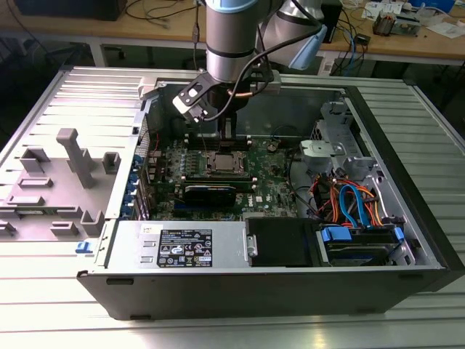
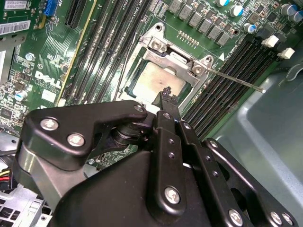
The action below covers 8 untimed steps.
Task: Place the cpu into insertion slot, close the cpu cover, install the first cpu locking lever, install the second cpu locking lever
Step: 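Close the cpu cover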
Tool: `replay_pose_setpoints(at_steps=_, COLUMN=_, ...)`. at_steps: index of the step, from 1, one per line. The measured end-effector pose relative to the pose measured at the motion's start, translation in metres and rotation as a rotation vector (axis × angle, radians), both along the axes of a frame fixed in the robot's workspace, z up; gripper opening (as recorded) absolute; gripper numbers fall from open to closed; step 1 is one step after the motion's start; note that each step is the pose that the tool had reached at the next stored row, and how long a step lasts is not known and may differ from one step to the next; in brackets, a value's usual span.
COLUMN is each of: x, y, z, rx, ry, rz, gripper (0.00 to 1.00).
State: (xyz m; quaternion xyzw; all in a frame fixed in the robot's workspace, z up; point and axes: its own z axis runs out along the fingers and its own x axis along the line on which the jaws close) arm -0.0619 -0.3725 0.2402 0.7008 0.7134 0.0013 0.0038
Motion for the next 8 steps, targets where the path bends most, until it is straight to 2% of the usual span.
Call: replay_pose_setpoints(at_steps=8, x=-0.0053, y=0.0000, z=-0.0052, rx=0.0009, ry=0.0001, rz=0.002, gripper=0.11)
